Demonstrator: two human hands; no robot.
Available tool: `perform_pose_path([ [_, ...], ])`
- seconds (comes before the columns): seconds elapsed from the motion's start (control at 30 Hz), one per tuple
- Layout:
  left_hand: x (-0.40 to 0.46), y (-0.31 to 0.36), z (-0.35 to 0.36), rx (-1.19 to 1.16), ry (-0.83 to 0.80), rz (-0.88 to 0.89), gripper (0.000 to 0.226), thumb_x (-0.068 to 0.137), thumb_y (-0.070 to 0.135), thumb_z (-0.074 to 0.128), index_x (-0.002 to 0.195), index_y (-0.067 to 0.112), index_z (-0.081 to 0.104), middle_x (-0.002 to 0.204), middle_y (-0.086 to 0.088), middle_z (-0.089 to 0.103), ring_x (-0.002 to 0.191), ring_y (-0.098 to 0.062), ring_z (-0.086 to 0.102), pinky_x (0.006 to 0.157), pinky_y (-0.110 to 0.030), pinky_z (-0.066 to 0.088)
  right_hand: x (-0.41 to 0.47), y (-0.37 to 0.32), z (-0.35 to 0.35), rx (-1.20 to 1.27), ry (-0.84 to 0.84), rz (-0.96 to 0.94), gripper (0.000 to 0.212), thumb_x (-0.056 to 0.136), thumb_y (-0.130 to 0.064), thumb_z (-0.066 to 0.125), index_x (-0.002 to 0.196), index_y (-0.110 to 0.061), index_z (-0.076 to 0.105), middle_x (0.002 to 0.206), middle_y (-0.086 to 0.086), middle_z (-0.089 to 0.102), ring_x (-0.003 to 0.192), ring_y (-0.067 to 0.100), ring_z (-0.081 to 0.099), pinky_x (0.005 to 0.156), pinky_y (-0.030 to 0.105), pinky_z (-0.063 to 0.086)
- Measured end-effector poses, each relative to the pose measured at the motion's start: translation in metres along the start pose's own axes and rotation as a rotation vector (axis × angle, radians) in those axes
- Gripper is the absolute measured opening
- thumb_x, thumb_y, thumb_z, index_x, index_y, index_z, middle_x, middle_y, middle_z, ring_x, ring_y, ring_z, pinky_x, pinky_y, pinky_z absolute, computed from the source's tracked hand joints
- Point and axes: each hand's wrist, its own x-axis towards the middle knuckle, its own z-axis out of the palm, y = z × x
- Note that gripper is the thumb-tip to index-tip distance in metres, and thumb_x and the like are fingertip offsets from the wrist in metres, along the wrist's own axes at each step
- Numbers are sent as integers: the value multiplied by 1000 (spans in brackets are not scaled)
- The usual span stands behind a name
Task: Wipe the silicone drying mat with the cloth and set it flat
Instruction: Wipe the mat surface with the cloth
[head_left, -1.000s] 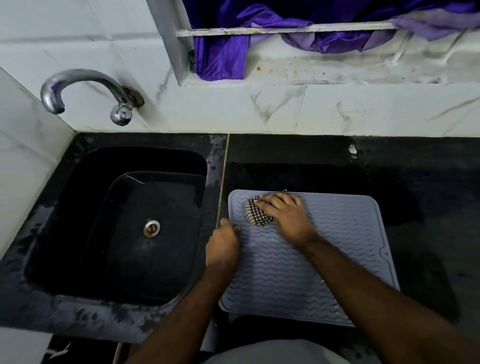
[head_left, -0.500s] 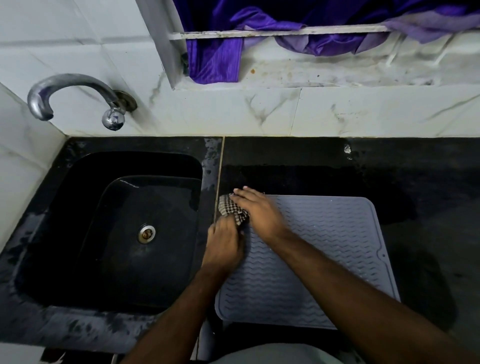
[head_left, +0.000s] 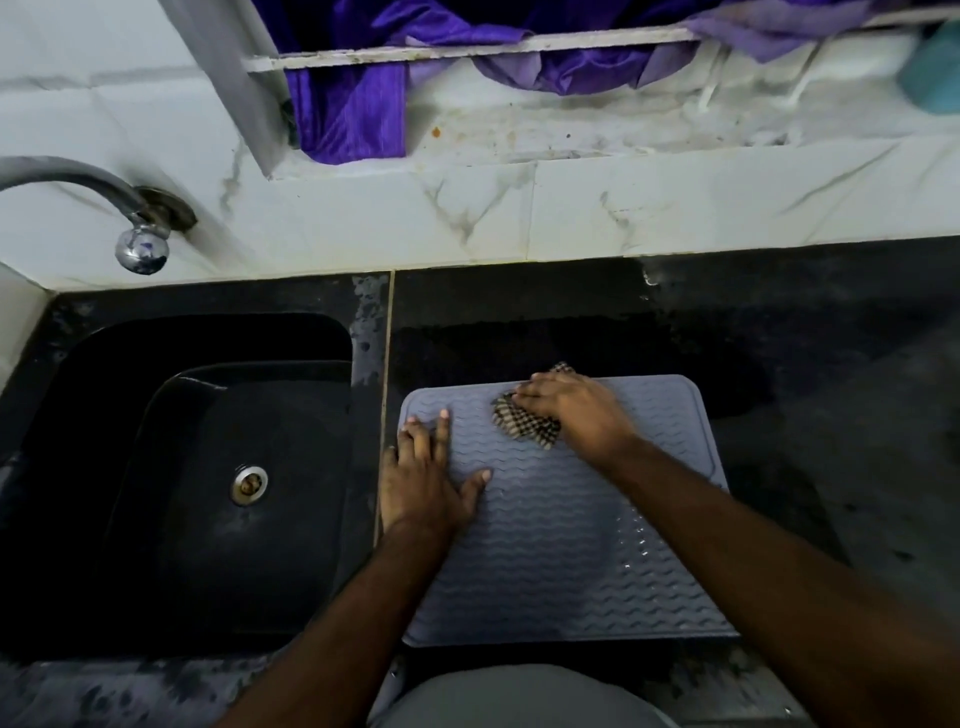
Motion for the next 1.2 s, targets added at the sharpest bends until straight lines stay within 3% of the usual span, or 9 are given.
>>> perform_pose_path([
  [0.13,1,12,-10,-51,-35,-62,111,81,90,11,159,15,-12,165,-25,4,152,-38,11,116,-48,31,-40,45,-10,32,-4,129,53,94,-11,51,142,-33,49,151,-9,44,144,13,30,118,31,13],
  [0.3,-3,20,-17,-23,-63,-73,116,81,90,19,160,8,-5,163,-29,8,150,-41,15,120,-48,26,-68,73,-16,-38,-21,281,53,94,-16,52,145,-27,46,152,-4,44,144,17,32,117,31,19],
  [0.47,-2,23,-22,-179,-39,-72,118,78,89,38,160,10,6,163,-26,10,151,-40,14,119,-49,27,-61,36,-31,-53,107,446,60,86,-19,63,143,-19,46,142,5,53,127,25,50,106,37,41],
  [0.6,-7,15,-24,-231,-57,-78,129,73,91,45,159,4,3,167,-18,3,154,-31,9,119,-45,27,-23,-41,-24,108,203,289,66,90,-4,50,152,-16,30,143,11,51,131,28,44,106,40,41],
  [0.73,-11,0,-26,-172,-81,-39,128,57,93,25,157,14,26,163,-12,27,149,-27,25,121,-43,22,28,-107,4,179,125,22,51,91,-16,52,142,-17,48,143,6,53,133,25,45,110,40,35],
  [0.8,-16,-2,-25,-166,-100,-21,114,68,86,30,156,14,30,160,-12,34,147,-26,28,123,-43,16,44,-117,26,139,23,-36,50,91,-21,53,141,-21,50,145,2,51,135,22,43,115,40,29],
  [0.9,-18,-4,-22,-178,-68,-6,102,83,75,51,157,9,26,161,-13,31,149,-26,24,124,-39,14,50,-113,45,172,-23,-45,50,91,-32,50,140,-27,51,146,-4,51,135,17,42,118,39,24],
  [1.03,-18,-4,-27,-212,-47,-13,121,73,85,55,159,9,19,166,-14,18,151,-27,20,122,-38,20,53,-86,39,164,-67,-66,45,92,-41,45,132,-27,61,136,-5,59,130,18,48,114,37,30],
  [1.2,-8,1,-33,-194,-158,-78,137,68,86,61,160,5,0,169,-11,-3,153,-27,15,118,-38,26,25,-39,30,186,-43,-96,37,88,-21,62,124,-18,68,132,1,63,128,26,50,114,31,25],
])
